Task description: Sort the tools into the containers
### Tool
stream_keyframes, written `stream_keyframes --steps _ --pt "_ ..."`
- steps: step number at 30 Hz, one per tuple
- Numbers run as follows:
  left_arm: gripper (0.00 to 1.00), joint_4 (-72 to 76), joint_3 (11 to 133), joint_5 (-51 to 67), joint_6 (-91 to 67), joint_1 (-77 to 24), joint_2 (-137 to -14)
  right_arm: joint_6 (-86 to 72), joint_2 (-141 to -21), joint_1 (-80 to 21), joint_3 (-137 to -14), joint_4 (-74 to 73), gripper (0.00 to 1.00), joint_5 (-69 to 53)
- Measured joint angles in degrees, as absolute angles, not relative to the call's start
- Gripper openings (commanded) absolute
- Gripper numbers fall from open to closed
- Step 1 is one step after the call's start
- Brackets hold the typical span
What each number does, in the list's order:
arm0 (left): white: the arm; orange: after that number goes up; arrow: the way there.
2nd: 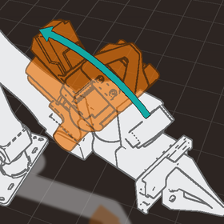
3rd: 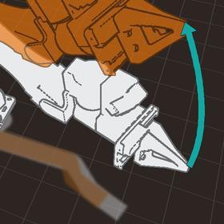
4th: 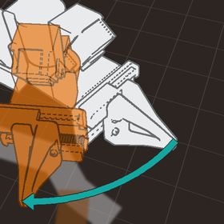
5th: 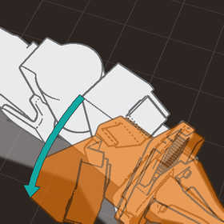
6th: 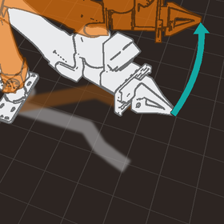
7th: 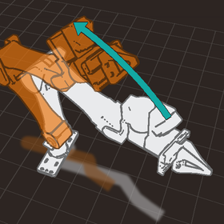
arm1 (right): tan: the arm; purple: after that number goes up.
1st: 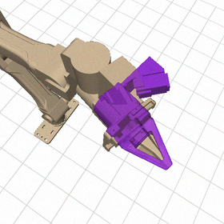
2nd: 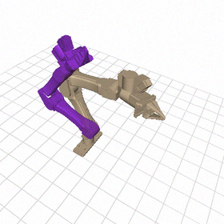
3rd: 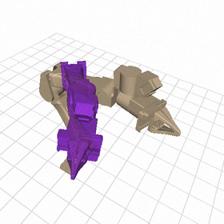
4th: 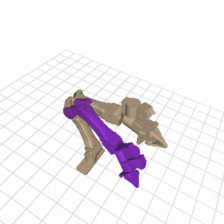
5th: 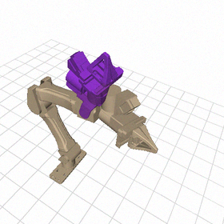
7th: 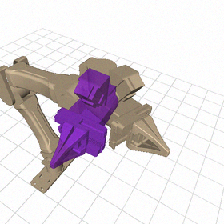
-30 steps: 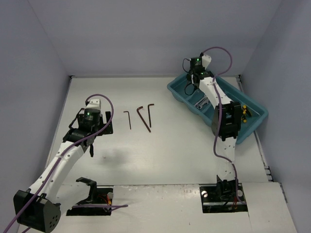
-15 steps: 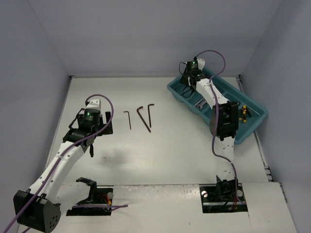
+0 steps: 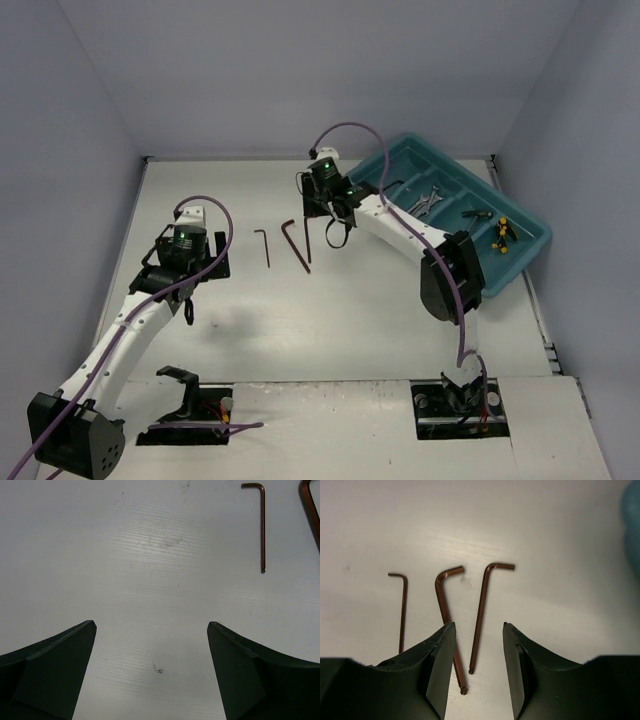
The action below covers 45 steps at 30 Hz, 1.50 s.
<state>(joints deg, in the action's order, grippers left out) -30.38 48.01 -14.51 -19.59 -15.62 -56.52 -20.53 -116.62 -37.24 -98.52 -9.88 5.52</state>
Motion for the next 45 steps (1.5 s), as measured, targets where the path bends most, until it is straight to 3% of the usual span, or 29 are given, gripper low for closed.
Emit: stream_keyframes --steps 12,15,20,25,36,45 --pt "0.91 -30.59 48.01 -14.83 -19.64 -15.62 -56.47 -20.3 -129.99 -41.02 -99.81 -10.37 0.33 7.34" --pt "0.91 -30.59 48.01 -14.81 -19.64 -15.62 -56.49 -20.49 -131.25 -41.31 -101.19 -9.79 0.24 7.78" --pt "0.9 -30.59 48.01 -14.83 -19.62 -15.62 -56.49 -20.73 -132.35 -41.68 -101.73 -8.9 0.17 9.63" --pt "0.9 -30.59 48.01 -14.85 -19.62 -15.62 -56.47 -21.19 -132.75 -41.46 -101.82 -7.82 0.0 11.07" --pt "0.9 -30.61 48.01 -14.99 -19.62 -15.62 -56.21 -21.33 -131.02 -36.43 -102.3 -10.17 0.0 11.66" --pt "0.9 -30.61 48.01 -15.11 -19.62 -15.62 -55.79 -22.51 -120.19 -25.16 -108.38 -10.76 0.0 12.78"
